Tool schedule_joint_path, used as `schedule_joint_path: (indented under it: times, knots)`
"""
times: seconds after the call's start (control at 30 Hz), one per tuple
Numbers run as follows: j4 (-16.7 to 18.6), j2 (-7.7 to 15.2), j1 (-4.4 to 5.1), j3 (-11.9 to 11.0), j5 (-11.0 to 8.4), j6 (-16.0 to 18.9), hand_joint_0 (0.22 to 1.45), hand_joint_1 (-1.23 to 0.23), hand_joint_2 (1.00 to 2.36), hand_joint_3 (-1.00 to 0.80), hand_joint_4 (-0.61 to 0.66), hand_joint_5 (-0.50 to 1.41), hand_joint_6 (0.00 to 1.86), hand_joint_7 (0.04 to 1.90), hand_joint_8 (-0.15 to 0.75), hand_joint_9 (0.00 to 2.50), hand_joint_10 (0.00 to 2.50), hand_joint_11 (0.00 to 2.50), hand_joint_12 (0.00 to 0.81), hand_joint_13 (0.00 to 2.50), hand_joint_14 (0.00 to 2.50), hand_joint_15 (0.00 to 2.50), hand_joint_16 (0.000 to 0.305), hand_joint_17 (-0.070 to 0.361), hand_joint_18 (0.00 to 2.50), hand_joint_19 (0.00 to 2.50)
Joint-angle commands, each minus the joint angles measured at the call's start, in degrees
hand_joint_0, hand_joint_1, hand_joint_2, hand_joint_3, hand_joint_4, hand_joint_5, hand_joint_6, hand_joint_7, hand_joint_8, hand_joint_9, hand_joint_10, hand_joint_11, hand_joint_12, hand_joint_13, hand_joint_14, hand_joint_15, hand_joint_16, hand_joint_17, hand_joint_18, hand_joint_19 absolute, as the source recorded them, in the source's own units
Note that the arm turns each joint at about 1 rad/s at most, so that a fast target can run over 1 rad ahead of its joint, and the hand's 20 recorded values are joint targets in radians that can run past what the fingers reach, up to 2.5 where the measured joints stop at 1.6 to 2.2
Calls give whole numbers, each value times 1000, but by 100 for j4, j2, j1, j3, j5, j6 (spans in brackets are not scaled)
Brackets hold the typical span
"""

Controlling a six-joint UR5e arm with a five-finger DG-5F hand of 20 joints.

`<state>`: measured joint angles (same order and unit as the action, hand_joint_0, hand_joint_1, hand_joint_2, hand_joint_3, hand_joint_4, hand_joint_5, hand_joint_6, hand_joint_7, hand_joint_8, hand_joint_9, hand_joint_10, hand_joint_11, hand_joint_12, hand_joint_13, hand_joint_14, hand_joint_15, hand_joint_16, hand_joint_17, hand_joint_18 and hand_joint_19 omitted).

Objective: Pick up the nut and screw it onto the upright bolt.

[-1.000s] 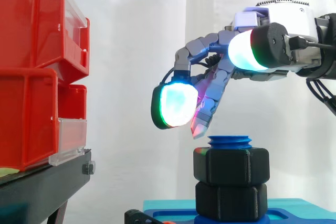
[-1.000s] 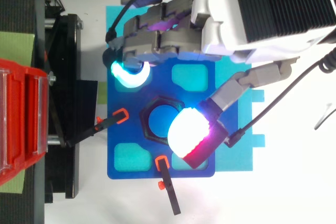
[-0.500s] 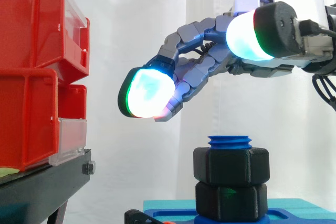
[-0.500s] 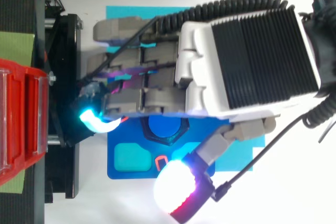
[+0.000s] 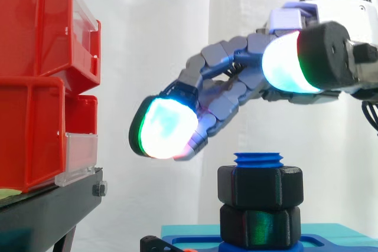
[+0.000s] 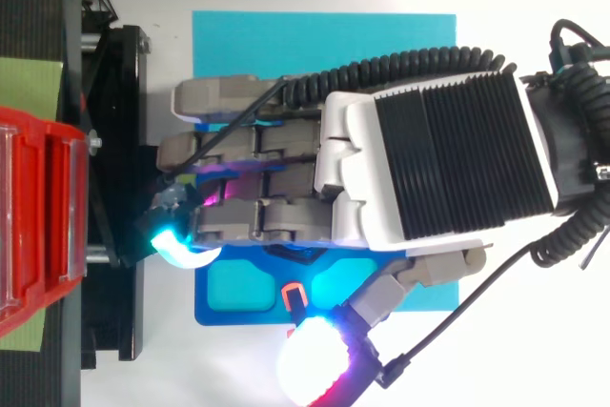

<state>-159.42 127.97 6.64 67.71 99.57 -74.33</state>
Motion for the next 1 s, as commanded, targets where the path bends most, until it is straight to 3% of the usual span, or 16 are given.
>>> schedule_joint_path:
  times: [0.0,0.53,0.8,0.97]
  knots:
    - [104,0,4,76,-8,33,502,-256,1000,-500,185,-165,502,692,252,625,0,0,317,361,0,0,38,87,46,0]
    - [-98,0,-5,76,9,15,507,-255,1000,-500,213,-136,503,809,272,657,0,0,306,427,0,0,31,71,95,0]
    - [-116,0,-58,76,141,15,510,-273,1000,-500,219,-136,503,818,279,678,0,0,292,442,0,0,29,65,95,0]
    - [-116,0,-67,76,115,-11,510,-282,1000,-500,227,-131,503,845,282,704,0,0,288,451,0,0,27,62,105,0]
